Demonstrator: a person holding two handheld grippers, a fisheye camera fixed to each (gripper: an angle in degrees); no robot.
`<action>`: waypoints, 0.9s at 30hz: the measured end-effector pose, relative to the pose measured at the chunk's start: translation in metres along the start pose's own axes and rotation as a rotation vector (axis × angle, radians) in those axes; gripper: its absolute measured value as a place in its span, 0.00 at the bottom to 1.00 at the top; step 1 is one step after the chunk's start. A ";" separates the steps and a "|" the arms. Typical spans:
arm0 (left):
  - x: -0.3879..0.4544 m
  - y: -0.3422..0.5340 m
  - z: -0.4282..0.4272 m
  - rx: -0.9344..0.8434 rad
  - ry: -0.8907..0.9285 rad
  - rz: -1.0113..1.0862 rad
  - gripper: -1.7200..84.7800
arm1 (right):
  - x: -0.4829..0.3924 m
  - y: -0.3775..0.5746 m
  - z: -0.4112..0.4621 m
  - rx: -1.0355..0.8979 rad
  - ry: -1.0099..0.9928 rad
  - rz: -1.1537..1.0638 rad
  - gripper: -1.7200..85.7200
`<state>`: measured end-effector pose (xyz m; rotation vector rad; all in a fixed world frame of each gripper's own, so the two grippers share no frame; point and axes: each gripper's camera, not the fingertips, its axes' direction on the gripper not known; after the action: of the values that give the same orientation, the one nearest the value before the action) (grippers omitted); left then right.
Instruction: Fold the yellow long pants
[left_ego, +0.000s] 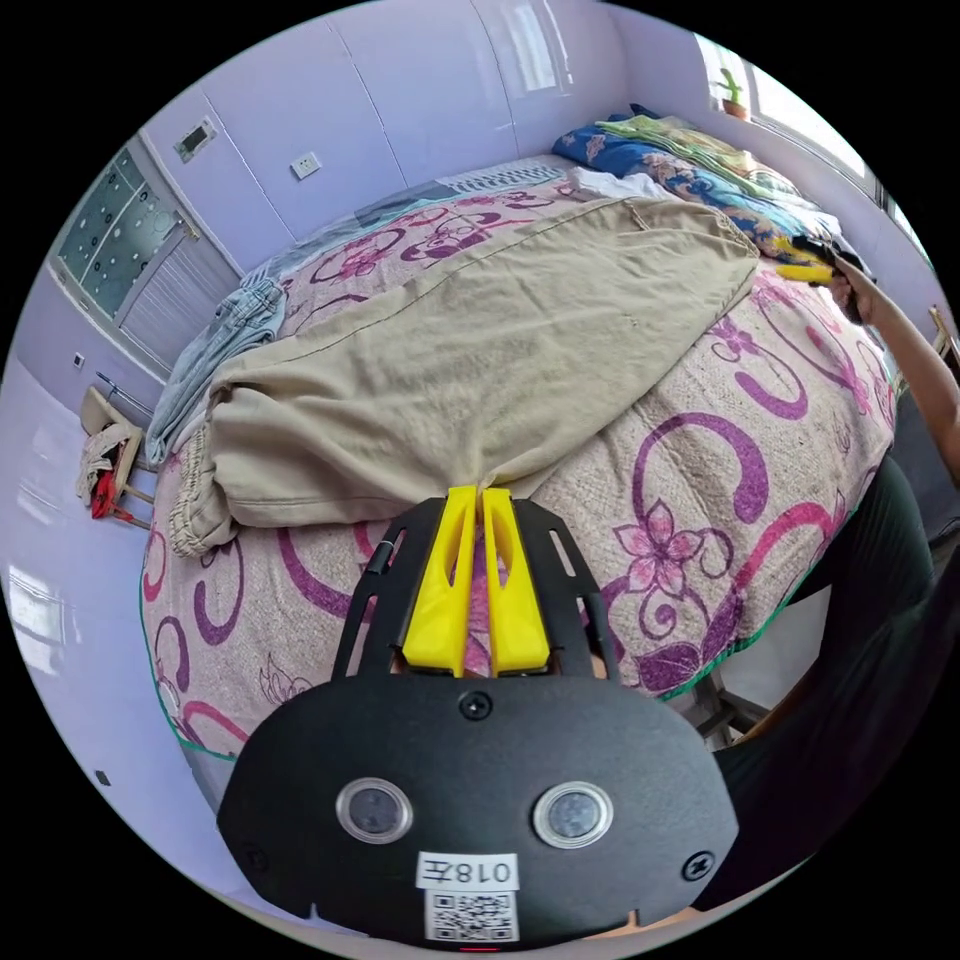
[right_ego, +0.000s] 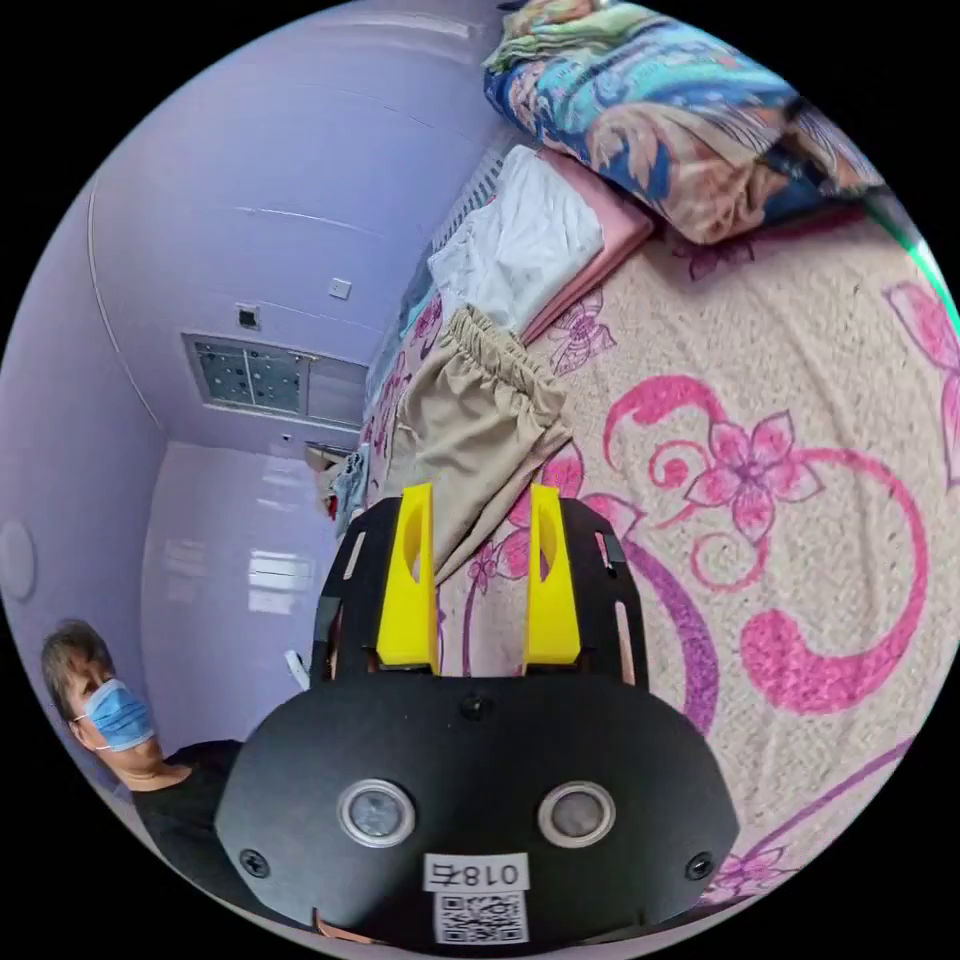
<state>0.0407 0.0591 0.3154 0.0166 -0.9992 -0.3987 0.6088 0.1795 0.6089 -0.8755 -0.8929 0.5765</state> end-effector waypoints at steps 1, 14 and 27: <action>-0.008 0.006 0.002 0.015 0.018 -0.022 0.01 | 0.008 0.002 0.001 0.004 -0.018 0.016 0.17; -0.033 0.068 0.065 0.042 0.059 -0.051 0.01 | 0.084 0.005 0.017 0.145 -0.204 0.138 0.16; -0.038 0.152 0.052 0.136 0.178 0.054 0.01 | 0.043 0.078 -0.078 0.238 -0.021 -0.099 0.02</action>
<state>0.0281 0.2218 0.3423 0.1447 -0.8476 -0.2744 0.6912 0.2219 0.5352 -0.6078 -0.8620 0.5934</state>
